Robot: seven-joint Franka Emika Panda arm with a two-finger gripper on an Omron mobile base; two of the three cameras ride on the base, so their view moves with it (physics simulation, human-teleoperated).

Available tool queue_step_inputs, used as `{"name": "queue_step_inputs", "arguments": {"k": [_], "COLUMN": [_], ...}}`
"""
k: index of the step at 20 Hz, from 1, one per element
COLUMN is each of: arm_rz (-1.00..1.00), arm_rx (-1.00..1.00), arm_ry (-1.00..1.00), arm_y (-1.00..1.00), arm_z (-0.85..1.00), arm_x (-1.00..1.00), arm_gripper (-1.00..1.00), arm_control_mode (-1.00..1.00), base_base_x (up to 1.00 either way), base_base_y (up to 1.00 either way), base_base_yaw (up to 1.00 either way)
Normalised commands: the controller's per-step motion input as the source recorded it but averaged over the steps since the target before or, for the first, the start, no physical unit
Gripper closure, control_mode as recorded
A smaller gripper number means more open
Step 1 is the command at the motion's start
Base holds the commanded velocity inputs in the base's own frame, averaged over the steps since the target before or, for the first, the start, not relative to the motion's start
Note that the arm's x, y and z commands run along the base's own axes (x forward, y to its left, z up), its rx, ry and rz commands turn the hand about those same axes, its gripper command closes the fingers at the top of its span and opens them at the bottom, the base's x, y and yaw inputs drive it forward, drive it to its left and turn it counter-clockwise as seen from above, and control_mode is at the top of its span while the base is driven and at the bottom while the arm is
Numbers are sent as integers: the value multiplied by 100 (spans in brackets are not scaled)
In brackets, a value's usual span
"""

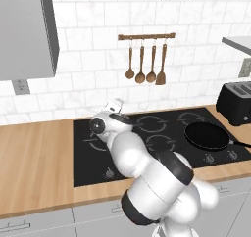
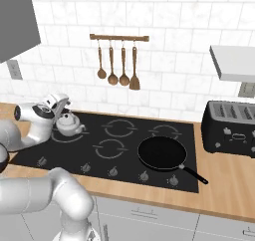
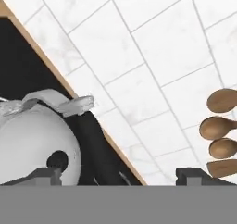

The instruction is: Pick the kettle from the counter and place it on a stove burner. Then turn the burner on.

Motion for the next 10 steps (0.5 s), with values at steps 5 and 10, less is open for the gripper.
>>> {"name": "queue_step_inputs", "arguments": {"k": [5,10], "arm_rz": [0,0], "arm_rx": [0,0], "arm_ry": [-6,-1], "arm_y": [0,2], "arm_z": [51,26], "arm_x": [-37,-73], "arm_gripper": [-100,-100], "arm_control_mode": [-100,-100], "base_base_x": [0,0], "base_base_y": [0,0], "base_base_yaw": [0,0]}}
